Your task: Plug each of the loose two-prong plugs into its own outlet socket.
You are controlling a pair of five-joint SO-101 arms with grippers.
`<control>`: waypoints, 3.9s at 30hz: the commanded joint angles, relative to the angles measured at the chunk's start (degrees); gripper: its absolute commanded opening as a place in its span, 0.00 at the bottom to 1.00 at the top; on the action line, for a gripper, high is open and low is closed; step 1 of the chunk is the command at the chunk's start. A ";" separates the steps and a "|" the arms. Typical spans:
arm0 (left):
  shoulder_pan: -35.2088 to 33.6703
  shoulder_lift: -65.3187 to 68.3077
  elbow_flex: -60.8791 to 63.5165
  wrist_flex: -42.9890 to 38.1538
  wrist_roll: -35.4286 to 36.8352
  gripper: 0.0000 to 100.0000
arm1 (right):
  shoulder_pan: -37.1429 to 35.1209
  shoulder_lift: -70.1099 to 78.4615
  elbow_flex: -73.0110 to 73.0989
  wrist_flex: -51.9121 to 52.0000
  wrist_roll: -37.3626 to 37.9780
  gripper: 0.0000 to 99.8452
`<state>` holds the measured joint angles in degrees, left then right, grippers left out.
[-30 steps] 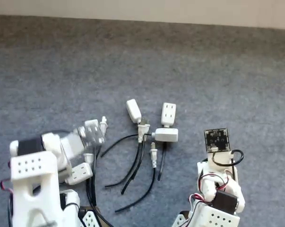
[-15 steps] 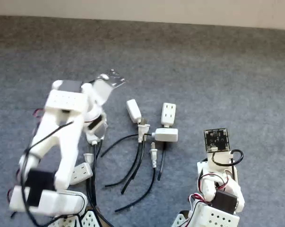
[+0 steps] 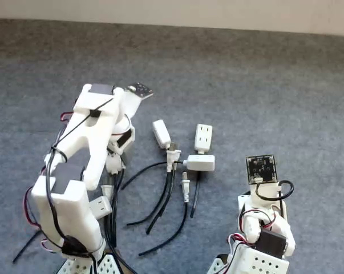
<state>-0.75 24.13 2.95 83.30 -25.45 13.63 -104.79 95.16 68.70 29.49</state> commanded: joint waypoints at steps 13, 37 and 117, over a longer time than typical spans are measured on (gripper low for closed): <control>-6.46 -2.86 -7.87 4.92 20.22 0.21 | 0.31 -0.40 8.57 0.22 1.85 0.01; 10.77 6.20 -12.70 -0.70 11.96 0.03 | 0.48 -0.40 8.57 0.22 1.67 0.01; 13.67 32.92 -73.45 18.02 8.00 0.01 | 0.48 -0.40 8.57 0.31 1.76 0.01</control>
<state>14.46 57.98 -66.07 100.70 -17.10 13.63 -104.79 95.16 68.70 29.49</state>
